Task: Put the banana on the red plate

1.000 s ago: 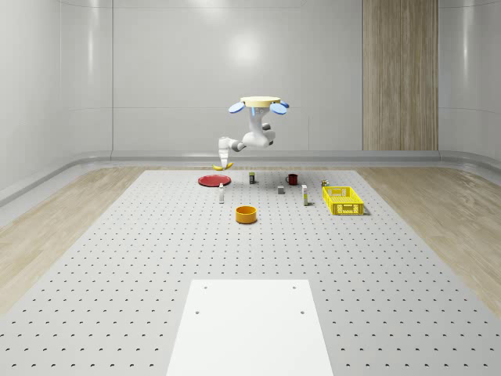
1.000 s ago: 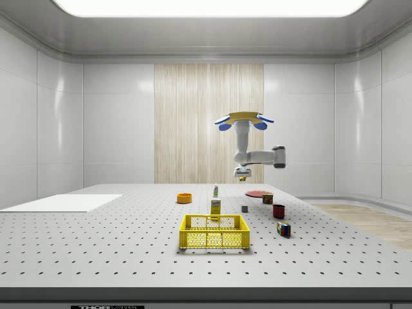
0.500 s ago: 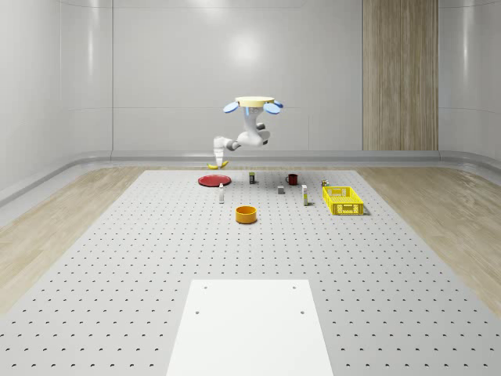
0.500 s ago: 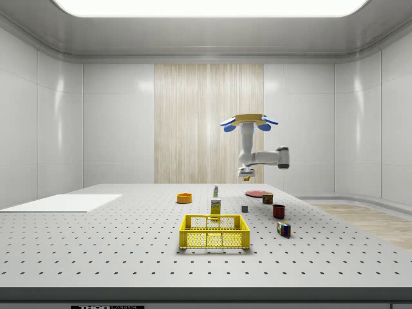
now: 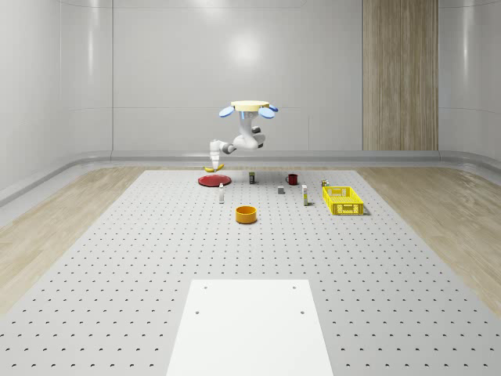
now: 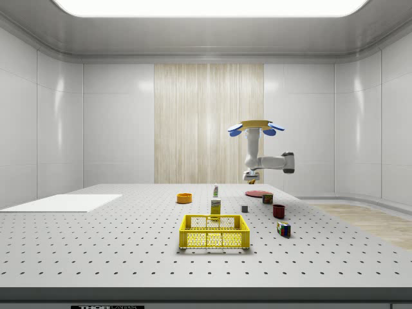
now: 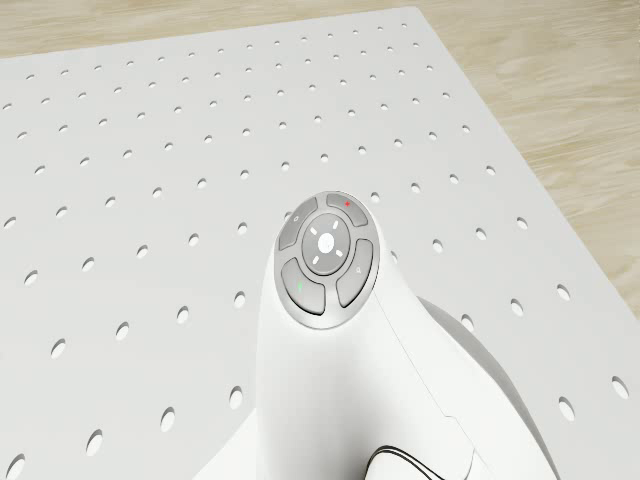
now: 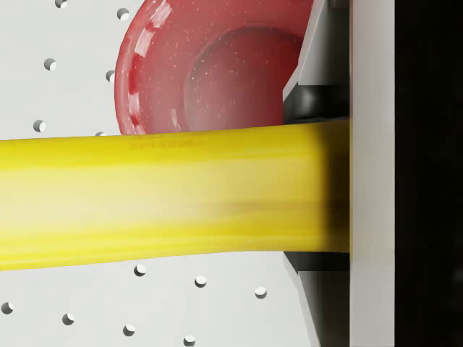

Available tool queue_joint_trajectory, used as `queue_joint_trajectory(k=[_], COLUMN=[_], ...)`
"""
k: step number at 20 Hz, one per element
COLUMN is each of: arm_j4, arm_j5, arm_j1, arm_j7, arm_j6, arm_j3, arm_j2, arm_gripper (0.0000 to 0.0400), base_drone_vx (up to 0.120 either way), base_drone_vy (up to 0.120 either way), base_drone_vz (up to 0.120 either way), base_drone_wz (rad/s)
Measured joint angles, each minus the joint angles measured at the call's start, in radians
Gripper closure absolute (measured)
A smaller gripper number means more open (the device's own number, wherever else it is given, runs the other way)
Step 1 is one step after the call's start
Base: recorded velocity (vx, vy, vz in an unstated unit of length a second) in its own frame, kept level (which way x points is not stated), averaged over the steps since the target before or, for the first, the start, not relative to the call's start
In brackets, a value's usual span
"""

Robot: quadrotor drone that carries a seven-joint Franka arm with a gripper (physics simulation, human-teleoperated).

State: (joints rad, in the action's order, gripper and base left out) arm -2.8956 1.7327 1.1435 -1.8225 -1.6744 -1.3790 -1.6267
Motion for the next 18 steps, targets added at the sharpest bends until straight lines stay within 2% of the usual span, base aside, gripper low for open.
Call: queue_joint_trajectory(k=[3, 8, 15, 18], arm_j4=[0.000, 0.000, 0.000, 0.000], arm_j5=[0.000, 0.000, 0.001, 0.001], arm_j1=[0.000, 0.000, 0.000, -0.001], arm_j7=[0.000, -0.001, -0.001, -0.001], arm_j6=[0.001, 0.001, 0.002, 0.002], arm_j3=[0.000, 0.000, 0.000, 0.000], arm_j2=[0.001, 0.001, 0.002, 0.002], arm_gripper=[0.0207, 0.0207, 0.0207, 0.0207], base_drone_vx=[0.000, 0.000, 0.000, 0.000], base_drone_vy=[-0.053, -0.120, -0.120, -0.120], base_drone_vz=[0.000, 0.000, -0.120, -0.013], base_drone_wz=[0.000, 0.000, 0.000, 0.000])
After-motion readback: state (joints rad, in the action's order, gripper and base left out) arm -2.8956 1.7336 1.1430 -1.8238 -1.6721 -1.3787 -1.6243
